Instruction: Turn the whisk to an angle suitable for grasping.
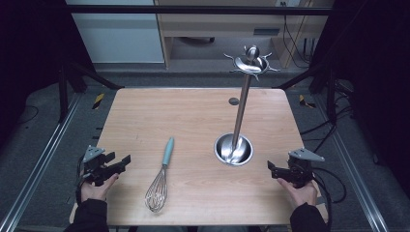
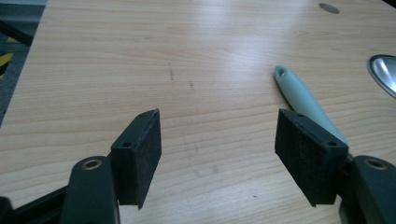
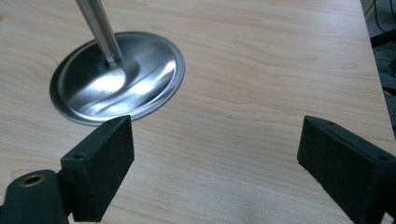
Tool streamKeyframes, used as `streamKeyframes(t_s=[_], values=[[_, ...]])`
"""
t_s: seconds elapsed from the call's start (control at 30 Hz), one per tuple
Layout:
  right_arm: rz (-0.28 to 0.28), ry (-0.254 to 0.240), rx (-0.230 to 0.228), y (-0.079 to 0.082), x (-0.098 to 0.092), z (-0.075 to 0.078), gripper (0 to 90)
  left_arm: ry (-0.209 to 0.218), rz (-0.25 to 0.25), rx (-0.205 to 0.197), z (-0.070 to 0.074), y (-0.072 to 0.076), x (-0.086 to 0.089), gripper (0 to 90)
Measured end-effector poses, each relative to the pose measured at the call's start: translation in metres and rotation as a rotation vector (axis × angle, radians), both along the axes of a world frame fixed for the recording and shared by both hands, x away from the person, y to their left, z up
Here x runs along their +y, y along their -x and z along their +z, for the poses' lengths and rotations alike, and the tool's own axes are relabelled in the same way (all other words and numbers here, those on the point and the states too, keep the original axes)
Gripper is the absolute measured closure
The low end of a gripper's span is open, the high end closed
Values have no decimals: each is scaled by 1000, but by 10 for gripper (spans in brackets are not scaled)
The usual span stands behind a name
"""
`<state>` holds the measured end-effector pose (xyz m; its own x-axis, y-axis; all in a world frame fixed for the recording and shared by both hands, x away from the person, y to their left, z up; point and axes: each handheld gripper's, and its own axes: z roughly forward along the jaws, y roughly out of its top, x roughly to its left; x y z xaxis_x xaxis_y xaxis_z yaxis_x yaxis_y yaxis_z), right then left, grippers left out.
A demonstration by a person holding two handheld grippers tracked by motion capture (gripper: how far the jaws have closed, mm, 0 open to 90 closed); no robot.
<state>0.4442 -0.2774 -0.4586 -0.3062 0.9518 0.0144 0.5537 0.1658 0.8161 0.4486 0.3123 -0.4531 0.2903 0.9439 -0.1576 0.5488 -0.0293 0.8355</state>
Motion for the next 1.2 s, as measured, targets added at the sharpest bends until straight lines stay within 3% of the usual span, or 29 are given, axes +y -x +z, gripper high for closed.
streamKeyframes(t_s=[0.2, 0.37, 0.67, 0.8, 1.2], values=[[5, 22, -3, 3, 10, 2, 94, 2, -48, -4, 7, 3, -11, 348], [9, 91, 9, 1, 19, 0, 84, -14, -64, -13, 14, 5, -19, 346], [6, 90, 20, 1, 21, -1, 74, -16, -133, -1, 25, -1, -35, 348], [-1, 88, 19, 1, 21, 0, 74, -36, -163, -2, 34, -4, -45, 352], [-2, 93, 5, 2, 20, 3, 73, -64, -193, 16, 48, -12, -64, 350]])
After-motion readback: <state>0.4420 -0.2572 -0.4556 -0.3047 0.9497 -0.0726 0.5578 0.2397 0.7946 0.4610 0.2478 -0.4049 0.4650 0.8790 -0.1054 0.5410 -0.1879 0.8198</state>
